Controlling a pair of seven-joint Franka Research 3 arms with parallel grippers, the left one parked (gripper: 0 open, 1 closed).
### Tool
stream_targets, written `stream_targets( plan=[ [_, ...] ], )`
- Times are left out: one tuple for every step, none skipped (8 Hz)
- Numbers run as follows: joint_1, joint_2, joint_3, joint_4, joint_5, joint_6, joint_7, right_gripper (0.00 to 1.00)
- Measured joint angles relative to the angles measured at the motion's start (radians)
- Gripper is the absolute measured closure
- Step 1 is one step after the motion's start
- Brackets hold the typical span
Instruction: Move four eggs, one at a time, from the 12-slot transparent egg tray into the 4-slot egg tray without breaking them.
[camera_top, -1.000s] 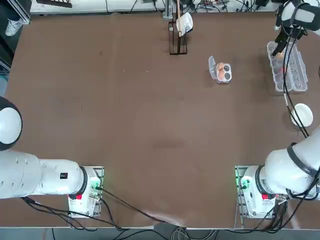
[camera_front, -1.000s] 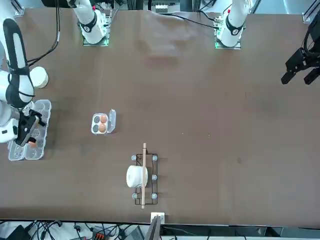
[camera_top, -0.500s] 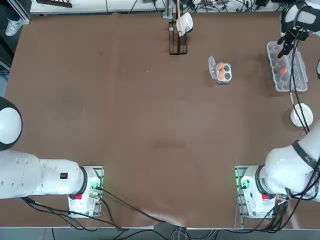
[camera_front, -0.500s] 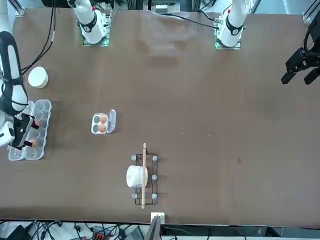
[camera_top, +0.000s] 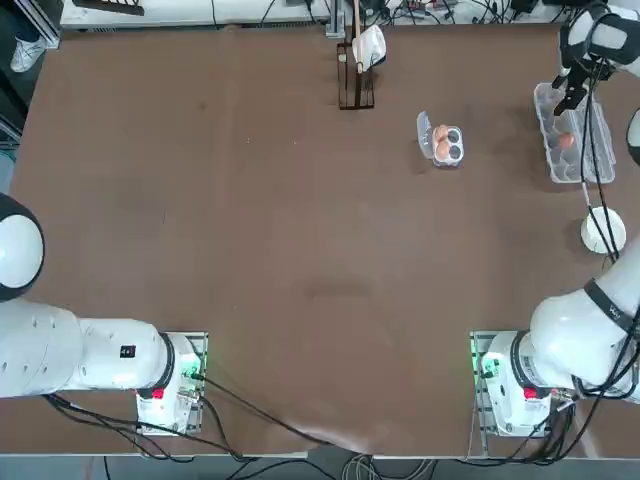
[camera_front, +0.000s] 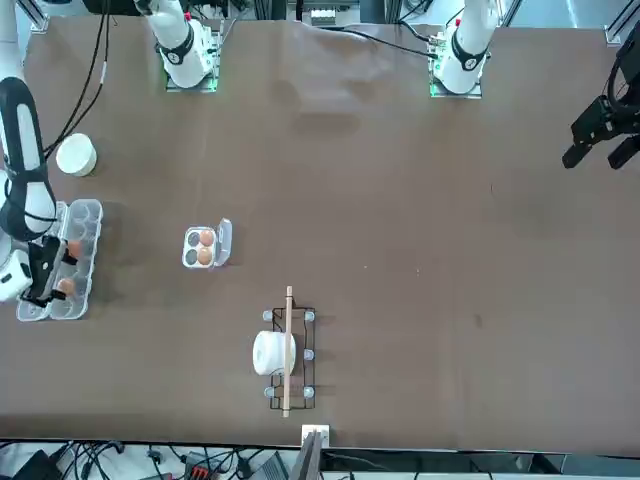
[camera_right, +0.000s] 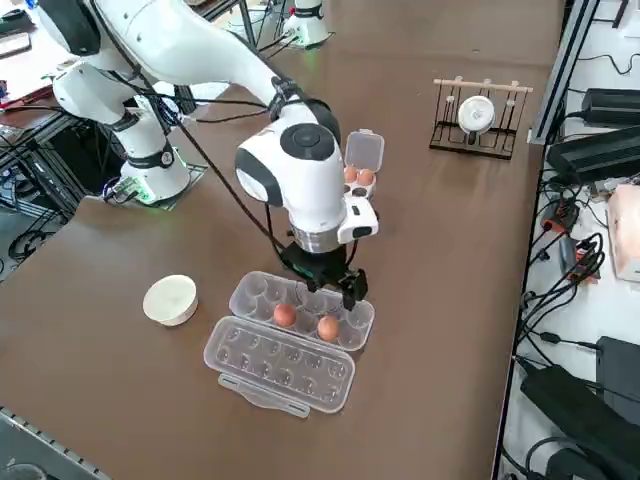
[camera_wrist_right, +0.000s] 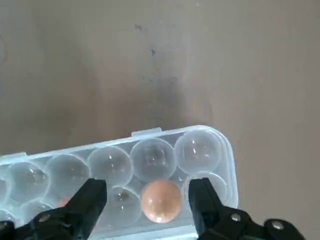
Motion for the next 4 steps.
stream_targets(
  plan=[
    [-0.004, 0.017, 0.000, 0.024, 0.000, 0.000, -0.015, 0.00],
    [-0.006, 0.029, 0.000, 0.040, -0.002, 0.000, -0.022, 0.00],
    [-0.007, 0.035, 0.000, 0.045, -0.010, 0.000, -0.023, 0.00],
    [-0.009, 0.038, 0.000, 0.046, -0.016, 0.000, -0.023, 0.00]
  ],
)
